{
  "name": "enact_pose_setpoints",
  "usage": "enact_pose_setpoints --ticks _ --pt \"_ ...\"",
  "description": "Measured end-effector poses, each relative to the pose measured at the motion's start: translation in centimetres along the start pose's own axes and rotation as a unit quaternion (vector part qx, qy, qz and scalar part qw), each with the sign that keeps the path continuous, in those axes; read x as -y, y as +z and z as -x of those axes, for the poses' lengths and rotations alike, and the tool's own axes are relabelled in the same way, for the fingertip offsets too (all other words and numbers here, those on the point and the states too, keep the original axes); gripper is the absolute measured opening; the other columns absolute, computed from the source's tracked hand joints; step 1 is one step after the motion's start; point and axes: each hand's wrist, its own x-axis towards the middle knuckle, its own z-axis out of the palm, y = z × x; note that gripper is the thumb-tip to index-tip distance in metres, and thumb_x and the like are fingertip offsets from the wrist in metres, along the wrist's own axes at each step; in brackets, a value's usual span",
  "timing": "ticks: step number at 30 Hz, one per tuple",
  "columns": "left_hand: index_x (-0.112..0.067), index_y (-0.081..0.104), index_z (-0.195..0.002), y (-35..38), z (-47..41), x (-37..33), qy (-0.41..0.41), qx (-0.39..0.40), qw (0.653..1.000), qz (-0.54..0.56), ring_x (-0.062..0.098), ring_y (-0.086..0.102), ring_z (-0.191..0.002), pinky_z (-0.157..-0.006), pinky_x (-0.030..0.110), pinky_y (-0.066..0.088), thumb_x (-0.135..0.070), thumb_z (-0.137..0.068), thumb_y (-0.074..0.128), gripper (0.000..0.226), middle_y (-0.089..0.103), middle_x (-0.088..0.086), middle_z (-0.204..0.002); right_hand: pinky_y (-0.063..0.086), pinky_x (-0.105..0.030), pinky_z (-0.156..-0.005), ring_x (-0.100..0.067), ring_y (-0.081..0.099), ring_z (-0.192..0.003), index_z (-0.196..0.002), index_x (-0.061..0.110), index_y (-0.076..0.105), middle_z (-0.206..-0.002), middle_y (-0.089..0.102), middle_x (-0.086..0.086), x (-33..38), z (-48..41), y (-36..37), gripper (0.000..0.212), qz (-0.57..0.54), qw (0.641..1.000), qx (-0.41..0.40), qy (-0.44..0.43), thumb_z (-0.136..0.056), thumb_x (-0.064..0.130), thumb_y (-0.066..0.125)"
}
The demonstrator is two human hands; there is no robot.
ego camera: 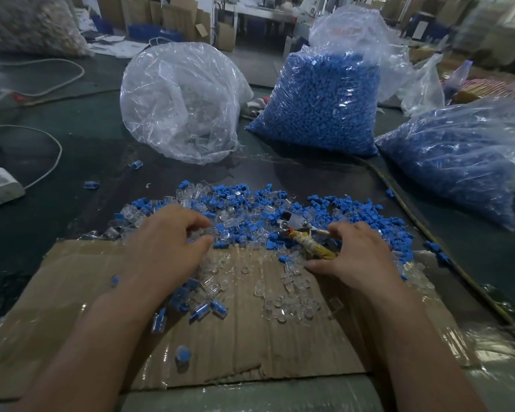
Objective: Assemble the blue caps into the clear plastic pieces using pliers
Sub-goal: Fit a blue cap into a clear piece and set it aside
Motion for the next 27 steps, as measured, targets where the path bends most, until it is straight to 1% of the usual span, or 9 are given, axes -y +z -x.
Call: enact_pose_setpoints --ticks 2,4,8,12,16,19,23,25,27 --pt "-0.02 0.063 -0.113 0.5 0.0 -0.1 0.002 0.019 0.999 -0.038 0.014 0.051 -0.101 -0.088 0.03 0.036 -0.027 -0.083 0.065 0.031 0.058 -0.002 -0.107 0.032 -0.037 -0.095 -0.021 0.037 -0.116 -0.133 0.03 0.037 -0.124 0.042 0.0 0.0 0.1 -0.1 0.087 0.001 1.0 0.013 0.0 -0.06 0.065 0.069" --pt "-0.022 0.058 -0.121 1.0 0.0 -0.2 0.008 0.029 0.998 -0.063 0.015 0.047 -0.115 -0.098 0.032 0.031 -0.031 -0.085 0.062 0.038 0.056 -0.001 -0.125 0.031 -0.038 -0.097 -0.021 0.035 -0.117 -0.135 0.03 0.035 -0.125 0.042 0.0 0.1 0.3 -0.2 0.091 -0.003 1.0 0.027 0.001 -0.059 0.067 0.068" --pt "-0.025 0.051 -0.13 1.5 0.2 -0.1 0.022 0.052 0.994 -0.09 0.013 0.044 -0.121 -0.099 0.03 0.032 -0.038 -0.089 0.053 0.042 0.049 -0.006 -0.135 0.03 -0.039 -0.099 -0.02 0.035 -0.119 -0.136 0.03 0.035 -0.127 0.042 0.001 0.4 0.6 -0.4 0.092 -0.014 0.999 0.041 -0.003 -0.059 0.072 0.061" --pt "-0.027 0.053 -0.127 1.7 0.2 -0.3 0.052 0.078 0.993 -0.075 0.008 0.046 -0.116 -0.094 0.025 0.036 -0.035 -0.092 0.049 0.036 0.052 -0.008 -0.131 0.032 -0.037 -0.096 -0.019 0.038 -0.118 -0.136 0.029 0.037 -0.126 0.043 0.001 0.7 0.7 -0.5 0.087 -0.033 0.999 0.039 -0.001 -0.062 0.072 0.058" --pt "-0.024 0.057 -0.122 1.9 0.3 -0.4 0.07 0.093 0.993 -0.011 0.006 0.05 -0.096 -0.086 0.023 0.038 -0.025 -0.09 0.056 0.033 0.061 -0.005 -0.116 0.033 -0.035 -0.095 -0.018 0.039 -0.116 -0.133 0.028 0.041 -0.124 0.044 0.001 0.7 0.7 -0.6 0.078 -0.034 0.999 0.033 -0.003 -0.068 0.067 0.058" --pt "-0.024 0.056 -0.124 1.9 0.3 -0.4 0.07 0.084 0.994 0.018 0.003 0.047 -0.093 -0.084 0.023 0.039 -0.024 -0.088 0.059 0.037 0.061 -0.005 -0.114 0.032 -0.033 -0.094 -0.014 0.039 -0.114 -0.129 0.027 0.047 -0.123 0.045 0.002 1.1 0.8 -0.5 0.064 -0.065 0.997 -0.03 -0.026 -0.075 0.06 0.059" --pt "-0.029 0.051 -0.128 1.9 0.4 -0.2 0.071 0.098 0.993 -0.011 0.001 0.044 -0.091 -0.083 0.023 0.037 -0.042 -0.083 0.061 0.048 0.059 -0.008 -0.115 0.024 -0.022 -0.088 -0.001 0.034 -0.102 -0.117 0.026 0.056 -0.103 0.041 0.014 2.4 1.3 -0.2 0.039 -0.144 0.976 -0.115 -0.115 -0.082 0.042 0.062" --pt "-0.031 0.05 -0.128 2.0 0.6 -0.4 0.092 0.125 0.988 -0.027 0.001 0.045 -0.089 -0.08 0.02 0.036 -0.047 -0.08 0.062 0.052 0.059 -0.011 -0.113 0.024 -0.019 -0.086 -0.001 0.038 -0.1 -0.109 0.024 0.061 -0.1 0.046 0.015 3.4 1.8 -0.1 0.03 -0.16 0.965 -0.119 -0.171 -0.082 0.036 0.063" --pt "-0.033 0.049 -0.128 2.1 0.8 -0.6 0.111 0.147 0.983 -0.019 0.0 0.047 -0.09 -0.077 0.018 0.037 -0.042 -0.081 0.063 0.05 0.058 -0.013 -0.11 0.024 -0.018 -0.086 0.001 0.038 -0.096 -0.109 0.021 0.063 -0.102 0.056 0.01 4.4 2.2 0.3 0.029 -0.151 0.958 -0.1 -0.223 -0.083 0.034 0.062"
